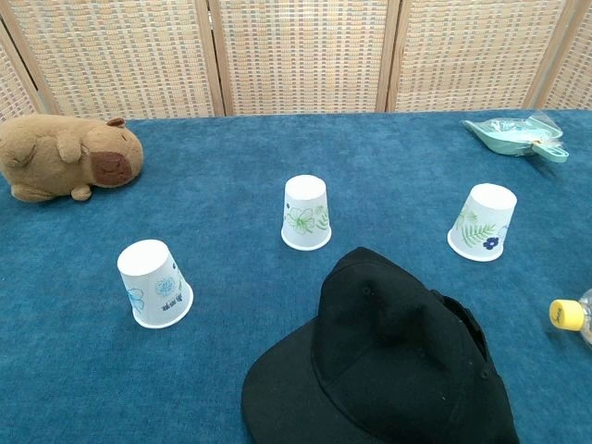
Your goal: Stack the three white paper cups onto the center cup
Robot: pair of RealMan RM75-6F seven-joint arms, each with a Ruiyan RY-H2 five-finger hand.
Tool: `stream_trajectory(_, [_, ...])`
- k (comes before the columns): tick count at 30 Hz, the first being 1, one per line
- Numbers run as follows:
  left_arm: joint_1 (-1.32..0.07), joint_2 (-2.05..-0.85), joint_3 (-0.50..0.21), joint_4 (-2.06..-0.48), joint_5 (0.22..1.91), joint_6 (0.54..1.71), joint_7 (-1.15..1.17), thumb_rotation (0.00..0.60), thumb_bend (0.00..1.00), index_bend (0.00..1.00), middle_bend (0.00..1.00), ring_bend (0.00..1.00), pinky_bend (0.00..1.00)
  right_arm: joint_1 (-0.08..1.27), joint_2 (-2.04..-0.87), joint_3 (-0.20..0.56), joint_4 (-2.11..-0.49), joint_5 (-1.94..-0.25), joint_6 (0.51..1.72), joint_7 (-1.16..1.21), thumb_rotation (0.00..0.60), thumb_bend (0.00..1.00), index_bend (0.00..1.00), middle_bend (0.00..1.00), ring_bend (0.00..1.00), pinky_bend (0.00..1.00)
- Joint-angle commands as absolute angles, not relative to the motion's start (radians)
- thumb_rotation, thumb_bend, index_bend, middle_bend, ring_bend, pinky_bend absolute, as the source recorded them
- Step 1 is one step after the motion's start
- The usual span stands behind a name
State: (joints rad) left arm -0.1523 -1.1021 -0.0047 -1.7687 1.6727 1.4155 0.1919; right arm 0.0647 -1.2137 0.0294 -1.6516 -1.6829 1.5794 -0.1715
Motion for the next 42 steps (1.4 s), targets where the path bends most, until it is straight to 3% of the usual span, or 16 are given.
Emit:
stream_trajectory(1, [-0.210, -1.081, -0.034, -1.794, 1.660, 1.349, 0.189, 0.600, 0.03, 0.19, 0.00, 0.00, 0.00, 0.066, -1.214, 0.031, -1.651, -1.679, 1.576, -0.172, 0.600, 0.13, 0.00, 0.00, 0.00, 0.00])
stream_trajectory(5, [-0.275, -1.072, -0.061, -1.823, 1.622, 1.259, 0.206, 0.600, 0.04, 0.28, 0.00, 0.00, 0.00, 0.066, -1.214, 0.032, -1.650, -1.674, 1.575, -0.170, 0.600, 0.13, 0.00, 0.00, 0.00, 0.00])
stream_trajectory(20, [-0.477, -1.150, -0.128, -1.846, 1.391, 0.971, 0.432, 0.600, 0.05, 0.25, 0.00, 0.00, 0.00, 0.069, -1.206, 0.045, -1.642, -1.643, 1.567, -0.137, 0.600, 0.13, 0.00, 0.00, 0.00, 0.00])
stream_trajectory(42, [-0.612, -1.349, -0.106, -1.816, 1.135, 0.926, 0.733, 0.600, 0.08, 0.27, 0.00, 0.00, 0.00, 0.068, -1.173, 0.055, -1.641, -1.619, 1.569, -0.040, 0.600, 0.13, 0.00, 0.00, 0.00, 0.00])
